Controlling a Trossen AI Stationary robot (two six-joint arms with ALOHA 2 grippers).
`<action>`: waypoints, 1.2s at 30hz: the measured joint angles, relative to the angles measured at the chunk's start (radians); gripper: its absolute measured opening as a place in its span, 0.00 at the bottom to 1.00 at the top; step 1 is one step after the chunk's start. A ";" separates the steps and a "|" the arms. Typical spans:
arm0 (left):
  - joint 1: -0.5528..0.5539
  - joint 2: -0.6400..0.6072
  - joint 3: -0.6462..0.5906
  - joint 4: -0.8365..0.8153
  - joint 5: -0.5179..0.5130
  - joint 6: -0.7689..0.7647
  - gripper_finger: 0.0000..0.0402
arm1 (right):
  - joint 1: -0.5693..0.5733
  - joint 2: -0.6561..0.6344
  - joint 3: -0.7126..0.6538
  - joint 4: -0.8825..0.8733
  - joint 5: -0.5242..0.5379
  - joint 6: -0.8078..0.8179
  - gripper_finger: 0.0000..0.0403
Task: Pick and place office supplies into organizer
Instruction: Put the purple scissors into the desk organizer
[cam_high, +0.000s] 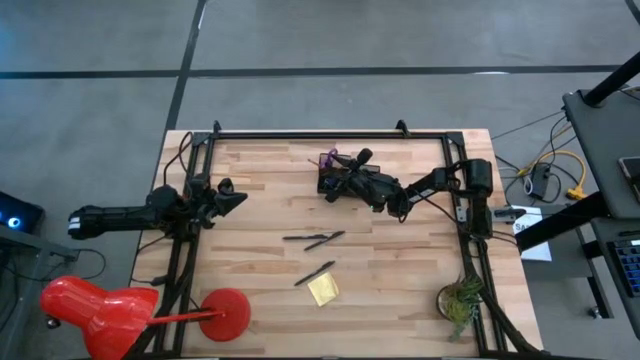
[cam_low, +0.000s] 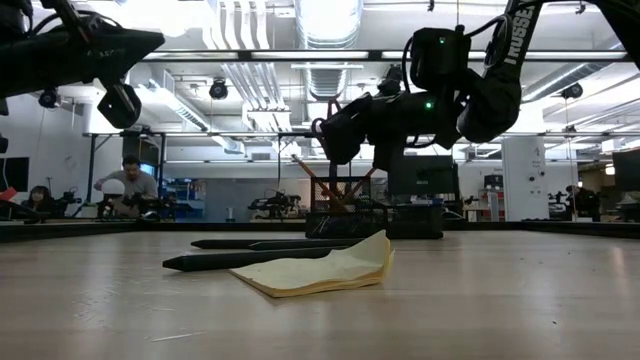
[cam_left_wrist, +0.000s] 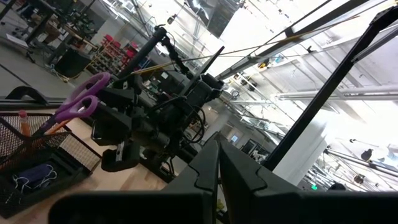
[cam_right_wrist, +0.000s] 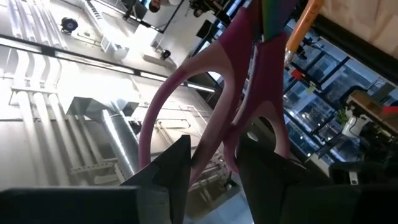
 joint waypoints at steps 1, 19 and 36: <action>0.000 0.000 0.000 0.000 0.000 0.000 0.00 | 0.000 0.000 0.000 0.000 0.000 -0.006 0.29; 0.000 0.002 0.000 0.000 0.000 0.000 0.00 | -0.003 -0.002 0.000 0.034 -0.025 -0.158 0.35; 0.000 0.005 0.000 0.000 0.000 0.000 0.00 | -0.020 -0.005 -0.004 -0.063 -0.072 -0.272 0.73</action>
